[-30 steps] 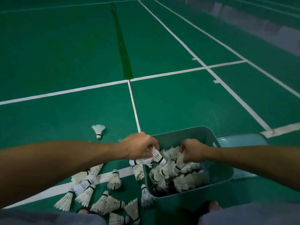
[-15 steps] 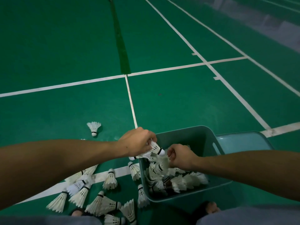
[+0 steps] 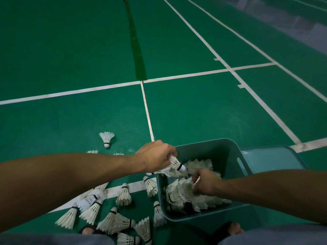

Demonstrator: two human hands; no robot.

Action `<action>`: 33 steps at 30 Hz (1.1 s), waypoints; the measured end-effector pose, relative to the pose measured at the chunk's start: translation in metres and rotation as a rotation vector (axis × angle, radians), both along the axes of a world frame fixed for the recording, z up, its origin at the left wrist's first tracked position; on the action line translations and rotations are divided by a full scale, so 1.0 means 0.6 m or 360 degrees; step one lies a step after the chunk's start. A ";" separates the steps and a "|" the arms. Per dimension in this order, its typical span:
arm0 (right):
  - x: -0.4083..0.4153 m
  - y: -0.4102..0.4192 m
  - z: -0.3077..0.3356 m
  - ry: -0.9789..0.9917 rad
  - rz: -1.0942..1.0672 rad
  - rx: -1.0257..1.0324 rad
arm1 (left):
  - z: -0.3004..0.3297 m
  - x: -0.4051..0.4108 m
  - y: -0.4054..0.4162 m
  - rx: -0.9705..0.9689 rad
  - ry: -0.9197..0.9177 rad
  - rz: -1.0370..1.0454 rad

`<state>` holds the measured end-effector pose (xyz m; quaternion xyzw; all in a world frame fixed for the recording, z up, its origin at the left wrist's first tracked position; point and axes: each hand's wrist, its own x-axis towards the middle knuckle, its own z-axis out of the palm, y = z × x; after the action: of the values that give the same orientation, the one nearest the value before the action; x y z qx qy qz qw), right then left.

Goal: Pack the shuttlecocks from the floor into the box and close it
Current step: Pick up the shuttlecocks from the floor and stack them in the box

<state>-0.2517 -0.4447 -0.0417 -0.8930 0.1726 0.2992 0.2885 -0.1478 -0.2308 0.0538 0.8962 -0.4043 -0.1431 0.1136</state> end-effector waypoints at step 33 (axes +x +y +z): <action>0.055 -0.077 0.124 -0.0181 0.0271 0.0600 | 0.013 0.002 -0.032 0.0006 0.0254 -0.0135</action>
<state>-0.2187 -0.4911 0.0324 -0.8500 0.0209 0.2985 0.4336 -0.1467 -0.2499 0.0613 0.8643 -0.4313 -0.2194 0.1376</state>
